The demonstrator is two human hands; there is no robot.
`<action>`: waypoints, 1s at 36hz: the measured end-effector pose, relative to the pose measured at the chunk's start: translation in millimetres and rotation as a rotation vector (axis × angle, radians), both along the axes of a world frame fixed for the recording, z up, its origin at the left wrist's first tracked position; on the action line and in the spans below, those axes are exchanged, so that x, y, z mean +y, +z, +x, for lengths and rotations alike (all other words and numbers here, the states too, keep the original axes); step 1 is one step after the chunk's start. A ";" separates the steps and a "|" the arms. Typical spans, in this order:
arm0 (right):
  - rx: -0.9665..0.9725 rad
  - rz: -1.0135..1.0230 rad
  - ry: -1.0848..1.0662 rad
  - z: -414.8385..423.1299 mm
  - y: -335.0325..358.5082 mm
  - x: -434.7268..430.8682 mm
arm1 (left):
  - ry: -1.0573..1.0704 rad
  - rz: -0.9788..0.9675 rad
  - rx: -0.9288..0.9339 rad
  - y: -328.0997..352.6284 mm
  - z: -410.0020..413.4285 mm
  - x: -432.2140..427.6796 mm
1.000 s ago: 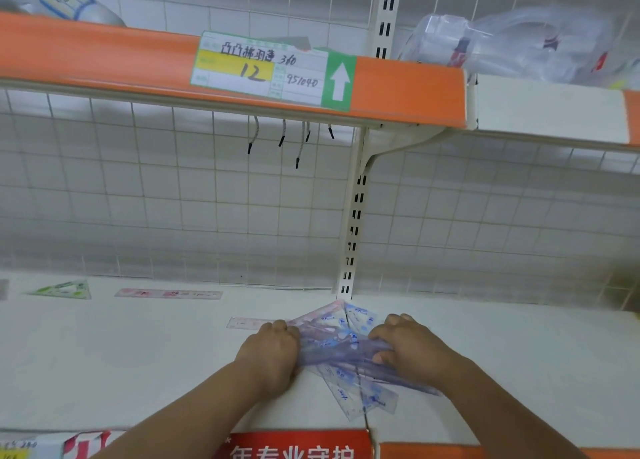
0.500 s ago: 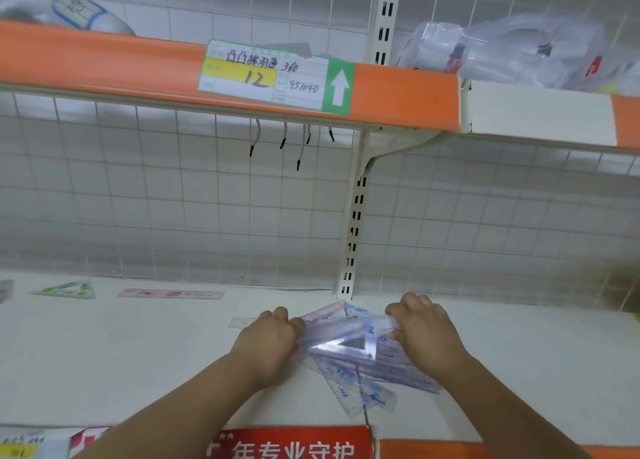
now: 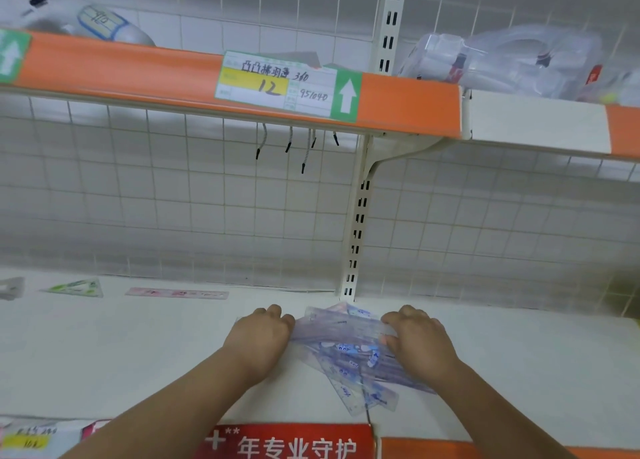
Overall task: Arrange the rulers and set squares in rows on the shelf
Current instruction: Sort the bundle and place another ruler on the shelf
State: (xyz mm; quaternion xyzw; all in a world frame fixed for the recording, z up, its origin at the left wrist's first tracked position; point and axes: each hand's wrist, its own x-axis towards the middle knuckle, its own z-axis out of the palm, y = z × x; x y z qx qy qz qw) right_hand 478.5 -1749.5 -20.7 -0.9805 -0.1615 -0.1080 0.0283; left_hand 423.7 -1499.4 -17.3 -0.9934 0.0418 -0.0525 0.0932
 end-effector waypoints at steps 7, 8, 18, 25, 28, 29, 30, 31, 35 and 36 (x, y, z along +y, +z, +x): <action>0.024 -0.031 0.044 -2.8 -3.4 14.4 | 0.081 -0.036 -0.006 1.7 -12.9 22.8; 0.027 -0.029 0.052 -2.8 -3.9 17.8 | 0.091 -0.040 -0.008 1.7 -16.2 26.2; 0.055 -0.035 0.132 -16.4 -2.0 66.6 | 0.182 -0.035 -0.014 -1.8 -51.9 74.1; 0.084 -0.011 0.191 -37.0 3.2 120.2 | 0.268 -0.019 -0.012 3.8 -84.5 125.1; 0.095 0.005 0.197 -51.5 6.6 145.4 | 0.303 -0.013 -0.003 8.8 -102.7 151.6; 0.096 0.007 0.199 -56.7 7.4 154.0 | 0.312 -0.012 0.003 10.7 -109.5 161.0; 0.097 0.008 0.201 -62.3 8.1 162.8 | 0.319 -0.009 0.009 12.5 -116.5 170.4; 0.097 0.012 0.202 -67.8 8.6 171.7 | 0.325 -0.006 0.012 14.0 -123.6 179.9; 0.083 0.032 0.221 -89.8 10.1 209.3 | 0.350 -0.019 0.014 16.0 -150.1 218.7; 0.085 0.044 0.228 -95.5 10.1 219.1 | 0.354 -0.030 0.015 15.4 -156.5 228.8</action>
